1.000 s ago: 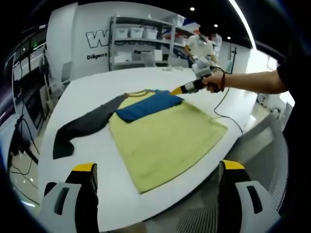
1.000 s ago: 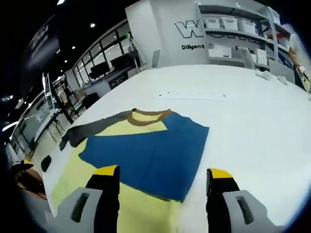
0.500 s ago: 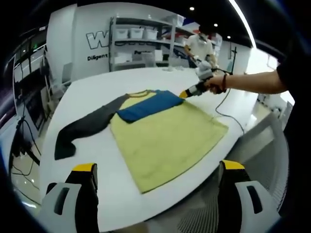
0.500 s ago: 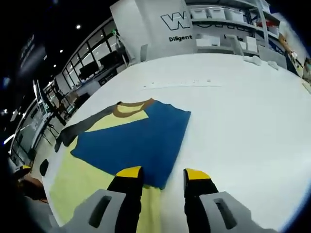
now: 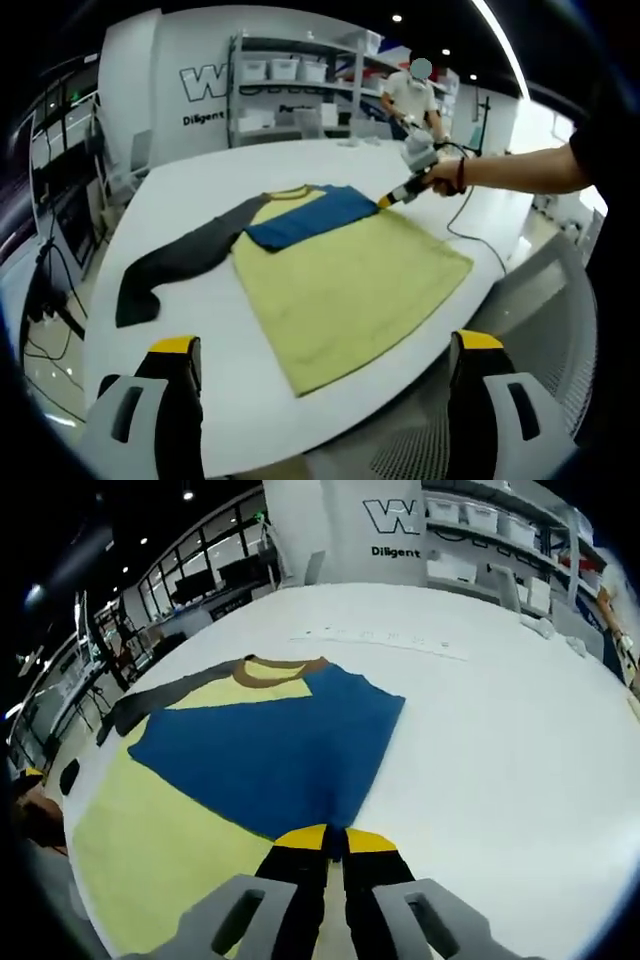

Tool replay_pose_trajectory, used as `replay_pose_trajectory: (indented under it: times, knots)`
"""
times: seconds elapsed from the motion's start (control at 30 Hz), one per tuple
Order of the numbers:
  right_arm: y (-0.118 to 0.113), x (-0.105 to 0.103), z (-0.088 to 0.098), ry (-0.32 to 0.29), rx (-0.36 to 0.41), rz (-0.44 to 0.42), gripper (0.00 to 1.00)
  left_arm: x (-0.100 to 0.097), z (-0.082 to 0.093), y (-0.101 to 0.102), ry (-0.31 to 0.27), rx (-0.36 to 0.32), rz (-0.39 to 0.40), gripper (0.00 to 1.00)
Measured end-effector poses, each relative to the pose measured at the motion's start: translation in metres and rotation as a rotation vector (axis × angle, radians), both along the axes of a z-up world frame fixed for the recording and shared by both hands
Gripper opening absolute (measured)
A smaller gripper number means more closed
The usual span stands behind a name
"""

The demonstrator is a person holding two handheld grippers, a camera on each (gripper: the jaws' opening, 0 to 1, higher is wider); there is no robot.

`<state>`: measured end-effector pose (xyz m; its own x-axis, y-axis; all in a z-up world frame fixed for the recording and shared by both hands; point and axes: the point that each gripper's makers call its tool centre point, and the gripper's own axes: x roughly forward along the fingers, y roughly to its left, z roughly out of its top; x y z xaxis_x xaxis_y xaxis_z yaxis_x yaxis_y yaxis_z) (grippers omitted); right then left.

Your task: Fold the garment on the visible template until the final outline fits inside the template.

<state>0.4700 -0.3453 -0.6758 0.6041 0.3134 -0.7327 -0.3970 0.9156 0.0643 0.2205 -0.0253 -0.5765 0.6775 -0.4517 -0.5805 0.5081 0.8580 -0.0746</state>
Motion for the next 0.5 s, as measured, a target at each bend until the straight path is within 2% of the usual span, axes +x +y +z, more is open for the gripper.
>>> replay_pose_trajectory:
  times: [0.07, 0.13, 0.5]
  knots:
    - [-0.006, 0.005, 0.002, -0.025, -0.042, 0.012, 0.00, 0.000, 0.001, -0.001, -0.002, 0.000, -0.003, 0.99]
    - [-0.009, 0.006, 0.002, -0.023, -0.058, 0.008, 0.00, 0.000, 0.001, 0.000, -0.005, 0.000, -0.002, 0.99]
    - [-0.031, 0.003, 0.002, -0.001, -0.064, -0.051, 0.00, 0.000, -0.001, 0.000, 0.005, 0.000, 0.009, 0.99]
